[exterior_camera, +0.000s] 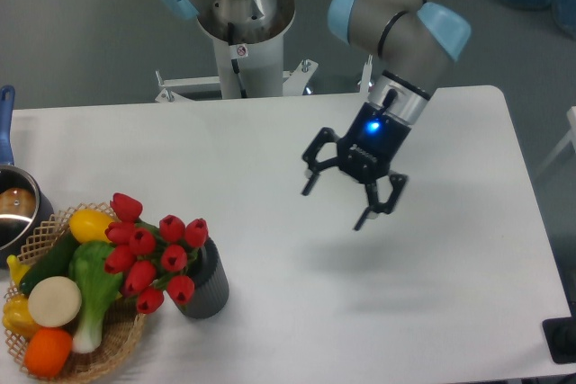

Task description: Insert the flowers into the vase

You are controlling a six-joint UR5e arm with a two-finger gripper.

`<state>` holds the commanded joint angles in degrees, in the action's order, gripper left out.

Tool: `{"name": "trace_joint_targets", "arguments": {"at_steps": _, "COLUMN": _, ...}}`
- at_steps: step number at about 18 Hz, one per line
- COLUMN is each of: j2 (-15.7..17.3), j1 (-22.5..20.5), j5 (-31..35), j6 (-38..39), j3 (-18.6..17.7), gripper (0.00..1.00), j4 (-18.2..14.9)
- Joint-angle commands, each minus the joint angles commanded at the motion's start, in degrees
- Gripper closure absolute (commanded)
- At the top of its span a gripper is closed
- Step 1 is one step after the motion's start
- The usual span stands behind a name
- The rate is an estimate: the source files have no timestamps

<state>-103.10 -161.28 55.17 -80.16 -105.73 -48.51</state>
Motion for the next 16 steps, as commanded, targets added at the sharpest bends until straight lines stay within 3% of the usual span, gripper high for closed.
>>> {"name": "trace_joint_targets", "arguments": {"at_steps": 4, "j2": 0.6, "j1": 0.2, "j5": 6.9, "j6": 0.0, "j3": 3.1, "gripper": 0.0, "j4": -0.7}}
{"name": "trace_joint_targets", "arguments": {"at_steps": 10, "j2": 3.0, "j1": -2.6, "j5": 9.6, "j6": -0.3, "j3": 1.2, "gripper": 0.0, "j4": -1.1}}
{"name": "trace_joint_targets", "arguments": {"at_steps": 14, "j2": 3.7, "j1": -2.4, "j5": 21.0, "j6": -2.5, "j3": 0.2, "gripper": 0.0, "j4": -1.6}}
{"name": "trace_joint_targets", "arguments": {"at_steps": 16, "j2": 3.5, "j1": -1.9, "j5": 23.2, "j6": -2.7, "j3": 0.8, "gripper": 0.0, "j4": -2.5}}
